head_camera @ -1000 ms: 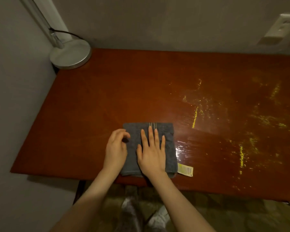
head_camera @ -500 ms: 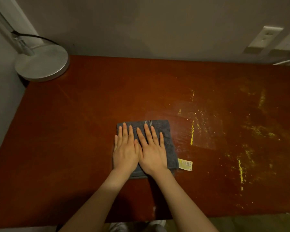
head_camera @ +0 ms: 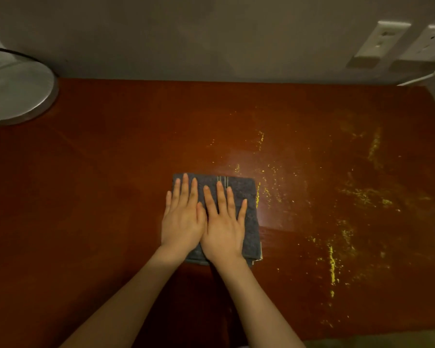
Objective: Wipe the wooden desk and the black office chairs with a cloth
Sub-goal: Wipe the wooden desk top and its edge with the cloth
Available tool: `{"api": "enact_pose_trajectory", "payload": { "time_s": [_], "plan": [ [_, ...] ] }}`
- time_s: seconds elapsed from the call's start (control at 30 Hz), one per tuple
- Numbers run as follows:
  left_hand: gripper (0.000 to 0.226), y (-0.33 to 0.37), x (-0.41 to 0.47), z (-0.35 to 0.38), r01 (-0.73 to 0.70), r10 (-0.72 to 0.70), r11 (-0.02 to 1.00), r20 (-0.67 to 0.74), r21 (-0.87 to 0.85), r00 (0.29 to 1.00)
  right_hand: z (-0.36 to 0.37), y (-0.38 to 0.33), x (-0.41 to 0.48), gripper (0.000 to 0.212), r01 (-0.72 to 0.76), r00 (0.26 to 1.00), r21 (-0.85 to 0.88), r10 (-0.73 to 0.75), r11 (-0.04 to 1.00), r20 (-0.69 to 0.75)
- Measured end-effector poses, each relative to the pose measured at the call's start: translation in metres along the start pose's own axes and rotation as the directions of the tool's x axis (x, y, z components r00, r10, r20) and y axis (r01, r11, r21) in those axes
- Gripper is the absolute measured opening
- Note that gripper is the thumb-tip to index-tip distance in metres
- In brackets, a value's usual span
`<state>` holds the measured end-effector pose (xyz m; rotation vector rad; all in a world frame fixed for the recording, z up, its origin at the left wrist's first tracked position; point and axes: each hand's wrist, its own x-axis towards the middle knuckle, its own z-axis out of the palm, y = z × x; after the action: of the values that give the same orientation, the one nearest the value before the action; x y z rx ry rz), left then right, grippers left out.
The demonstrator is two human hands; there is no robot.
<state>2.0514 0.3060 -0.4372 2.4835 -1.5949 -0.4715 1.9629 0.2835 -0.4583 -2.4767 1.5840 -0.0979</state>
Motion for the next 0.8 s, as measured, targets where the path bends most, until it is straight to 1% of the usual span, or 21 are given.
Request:
{"api": "enact_pose_trajectory", "payload": {
  "time_s": [0.07,0.13,0.23,0.3,0.37,0.43,0.47,0.53,0.6,0.67,0.73,0.77,0.8],
  "plan": [
    [0.055,0.026,0.008,0.006,-0.032,0.032,0.999,0.018,-0.011,0.999,-0.007,0.026,0.002,0.056,-0.035,0.999,-0.005,0.035,0.999,0.008],
    [0.055,0.055,0.016,0.013,-0.065,0.065,0.998,0.032,-0.026,0.997,-0.015,0.057,0.005,0.056,-0.048,0.998,-0.01,0.048,0.999,0.041],
    [0.056,0.092,0.025,0.023,-0.133,0.134,0.991,0.056,-0.019,0.989,-0.027,0.095,0.006,0.057,-0.124,0.989,-0.012,0.125,0.992,0.075],
    [0.055,0.121,0.031,0.031,-0.185,0.187,0.982,0.069,-0.044,0.98,-0.034,0.121,0.008,0.059,-0.189,0.978,-0.025,0.191,0.982,0.08],
    [0.056,0.142,0.034,0.035,-0.224,0.228,0.973,0.083,-0.064,0.97,-0.039,0.139,0.008,0.06,-0.223,0.97,-0.05,0.227,0.973,0.083],
    [0.056,0.153,0.035,0.034,-0.223,0.236,0.967,0.106,-0.12,0.966,-0.041,0.15,0.008,0.06,-0.235,0.968,-0.048,0.238,0.971,0.081],
    [0.058,0.154,0.033,0.033,-0.184,0.202,0.968,0.093,-0.173,0.975,-0.042,0.151,0.007,0.059,-0.237,0.968,-0.033,0.239,0.971,0.077],
    [0.064,0.153,0.023,0.029,-0.032,0.043,0.951,0.03,-0.306,0.999,-0.041,0.151,0.007,0.057,-0.241,0.969,0.003,0.241,0.97,0.062],
    [0.066,0.152,0.013,0.025,0.085,-0.093,0.927,-0.004,-0.365,0.996,-0.04,0.15,0.007,0.056,-0.242,0.969,0.019,0.241,0.97,0.048],
    [0.065,0.156,0.011,0.023,0.139,-0.148,0.896,0.011,-0.422,0.989,-0.04,0.149,0.007,0.059,-0.247,0.969,0.034,0.246,0.968,0.024],
    [0.063,0.162,0.02,0.015,0.204,-0.205,0.809,0.061,-0.552,0.977,-0.04,0.148,0.005,0.065,-0.256,0.966,0.068,0.257,0.964,-0.008],
    [0.06,0.165,0.025,0.011,0.216,-0.208,0.771,0.084,-0.599,0.975,-0.039,0.147,0.004,0.067,-0.261,0.964,0.081,0.264,0.962,-0.025],
    [0.055,0.167,0.028,0.006,0.193,-0.172,0.769,0.093,-0.609,0.981,-0.039,0.147,0.003,0.067,-0.265,0.962,0.091,0.27,0.96,-0.04]
  ]
}}
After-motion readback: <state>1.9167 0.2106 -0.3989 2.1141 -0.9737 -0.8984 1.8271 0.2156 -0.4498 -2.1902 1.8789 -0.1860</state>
